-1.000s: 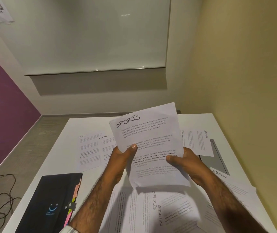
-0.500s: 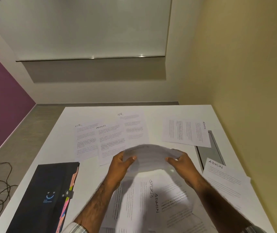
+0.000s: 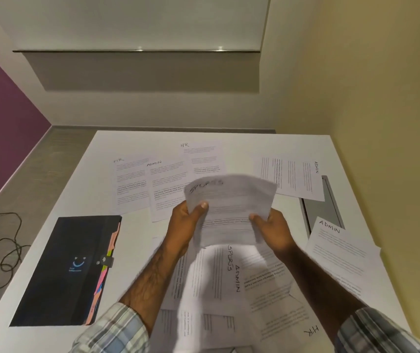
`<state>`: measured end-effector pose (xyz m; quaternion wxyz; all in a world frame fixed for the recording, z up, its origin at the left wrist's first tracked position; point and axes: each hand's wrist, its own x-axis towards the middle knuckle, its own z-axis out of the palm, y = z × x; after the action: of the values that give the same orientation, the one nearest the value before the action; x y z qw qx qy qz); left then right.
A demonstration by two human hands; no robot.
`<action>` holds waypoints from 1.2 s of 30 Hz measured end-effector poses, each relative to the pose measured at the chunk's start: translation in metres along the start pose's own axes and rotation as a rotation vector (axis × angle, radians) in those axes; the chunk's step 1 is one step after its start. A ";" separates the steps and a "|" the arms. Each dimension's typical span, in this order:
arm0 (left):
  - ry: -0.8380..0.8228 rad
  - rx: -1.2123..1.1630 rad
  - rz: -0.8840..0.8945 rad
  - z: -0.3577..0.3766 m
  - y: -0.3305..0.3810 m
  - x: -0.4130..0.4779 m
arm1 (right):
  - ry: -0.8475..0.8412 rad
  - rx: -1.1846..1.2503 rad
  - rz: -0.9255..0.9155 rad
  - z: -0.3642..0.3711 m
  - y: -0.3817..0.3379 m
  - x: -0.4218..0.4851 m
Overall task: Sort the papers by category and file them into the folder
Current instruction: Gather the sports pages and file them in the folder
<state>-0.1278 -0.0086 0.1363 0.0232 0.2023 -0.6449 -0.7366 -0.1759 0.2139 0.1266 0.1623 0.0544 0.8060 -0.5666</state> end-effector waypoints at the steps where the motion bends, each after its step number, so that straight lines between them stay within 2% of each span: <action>1: 0.006 0.011 0.026 0.001 0.001 0.005 | 0.027 0.024 0.003 -0.002 -0.002 0.001; 4: 0.159 0.169 0.092 -0.006 -0.017 0.021 | 0.124 0.074 0.019 -0.013 -0.004 0.003; 6: 0.175 0.410 0.053 -0.021 -0.049 0.026 | 0.157 0.069 0.035 -0.022 0.003 0.004; 10: -0.240 1.168 -0.102 -0.041 -0.114 0.026 | 0.201 0.045 0.053 -0.038 0.016 -0.008; 12: -0.311 1.370 -0.092 -0.043 -0.130 0.024 | 0.225 0.044 0.067 -0.044 0.021 -0.015; 15: -0.350 1.552 -0.010 -0.041 -0.144 0.027 | 0.252 0.060 0.098 -0.052 0.031 -0.020; 26: -0.239 1.728 0.134 -0.034 -0.141 0.056 | 0.283 0.073 0.127 -0.065 0.038 -0.024; 32: -0.237 1.367 0.157 -0.071 -0.068 0.050 | 0.300 0.125 0.132 -0.076 0.041 -0.013; 36: -0.121 1.199 0.268 -0.103 0.003 0.030 | 0.298 0.176 0.126 -0.083 0.042 -0.010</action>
<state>-0.1225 -0.1147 0.1225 -0.0388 0.0554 -0.9667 -0.2467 -0.1720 0.3073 0.1171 0.0709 0.2021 0.7633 -0.6095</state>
